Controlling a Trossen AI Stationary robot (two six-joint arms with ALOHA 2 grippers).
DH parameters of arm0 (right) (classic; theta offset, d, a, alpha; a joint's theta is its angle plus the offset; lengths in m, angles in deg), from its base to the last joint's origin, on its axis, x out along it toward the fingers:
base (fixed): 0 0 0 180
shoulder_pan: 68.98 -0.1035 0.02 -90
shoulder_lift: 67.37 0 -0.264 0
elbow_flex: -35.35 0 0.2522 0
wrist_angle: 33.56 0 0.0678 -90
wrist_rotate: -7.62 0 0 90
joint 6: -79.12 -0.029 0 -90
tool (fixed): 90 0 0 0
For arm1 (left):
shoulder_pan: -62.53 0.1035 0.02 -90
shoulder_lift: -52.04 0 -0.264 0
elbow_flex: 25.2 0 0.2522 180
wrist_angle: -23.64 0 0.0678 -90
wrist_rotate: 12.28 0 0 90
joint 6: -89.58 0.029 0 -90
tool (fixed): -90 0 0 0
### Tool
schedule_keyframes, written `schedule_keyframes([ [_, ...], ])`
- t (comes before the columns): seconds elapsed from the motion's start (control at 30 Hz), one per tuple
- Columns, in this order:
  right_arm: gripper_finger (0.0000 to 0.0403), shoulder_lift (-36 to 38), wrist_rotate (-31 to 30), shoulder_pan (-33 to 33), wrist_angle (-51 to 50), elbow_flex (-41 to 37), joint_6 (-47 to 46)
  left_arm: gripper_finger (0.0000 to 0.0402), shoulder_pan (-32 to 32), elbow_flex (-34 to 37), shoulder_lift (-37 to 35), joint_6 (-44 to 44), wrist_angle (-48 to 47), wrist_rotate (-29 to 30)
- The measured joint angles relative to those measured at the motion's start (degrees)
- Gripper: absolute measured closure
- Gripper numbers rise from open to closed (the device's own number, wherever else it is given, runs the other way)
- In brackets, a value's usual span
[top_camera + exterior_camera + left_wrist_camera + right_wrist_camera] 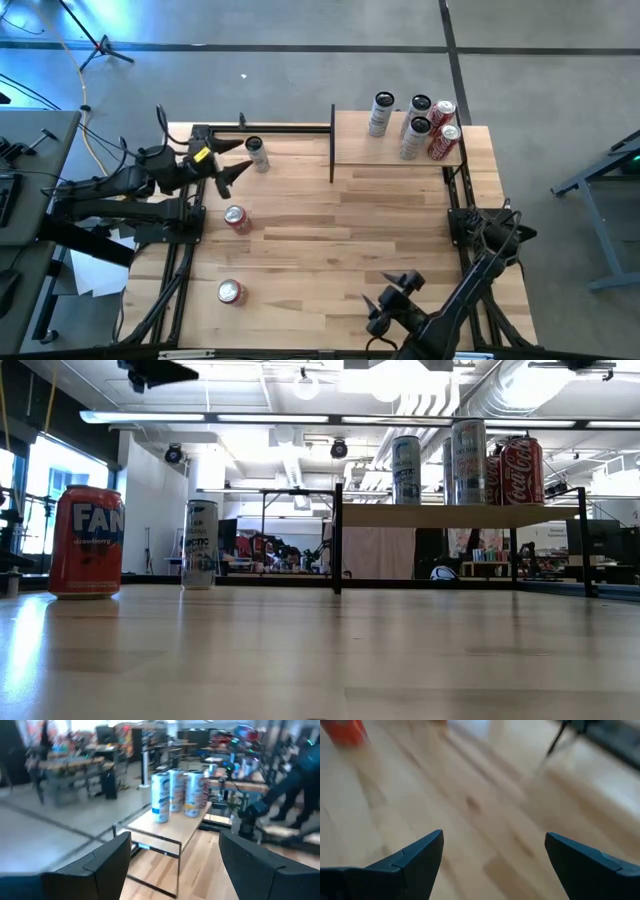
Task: Place canned beverage on shelf
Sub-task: Put the white soda can on the shelf aligned with the other white soda can
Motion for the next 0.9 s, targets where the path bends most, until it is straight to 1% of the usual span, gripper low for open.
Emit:
schedule_keyframes([
  [0.1,0.0066,0.0,7.2,0.2,1.0,0.0,0.0,0.0122,0.0,0.0,1.3,-8.1,0.1,1.3],
  [0.2,0.0066,0.0,13.6,0.3,2.3,0.0,0.0,0.0122,0.0,0.0,2.7,-12.1,0.1,2.8],
  [0.27,0.0066,0.0,17.1,0.3,3.0,0.0,0.0,0.0122,0.0,0.0,3.7,-12.1,-0.1,4.9],
  [0.4,0.0066,0.0,22.7,0.3,4.6,0.0,0.0,0.0122,0.0,0.0,5.1,-9.9,-0.7,5.6],
  [0.53,0.0066,0.0,25.5,0.3,6.4,0.0,0.0,0.0122,0.0,0.0,6.5,-14.0,-3.1,6.7],
  [0.67,0.0066,0.0,26.0,0.3,8.3,0.0,0.0,0.0122,0.1,0.0,7.5,-20.2,-7.7,6.7],
  [0.8,0.0066,0.0,26.0,0.3,10.4,0.0,0.0,0.0122,2.5,0.0,9.1,-23.7,-11.6,3.5],
  [0.9,0.0066,0.0,26.0,0.3,12.0,0.0,0.0,0.0122,6.6,0.0,11.0,-27.6,-14.5,-1.6],
])
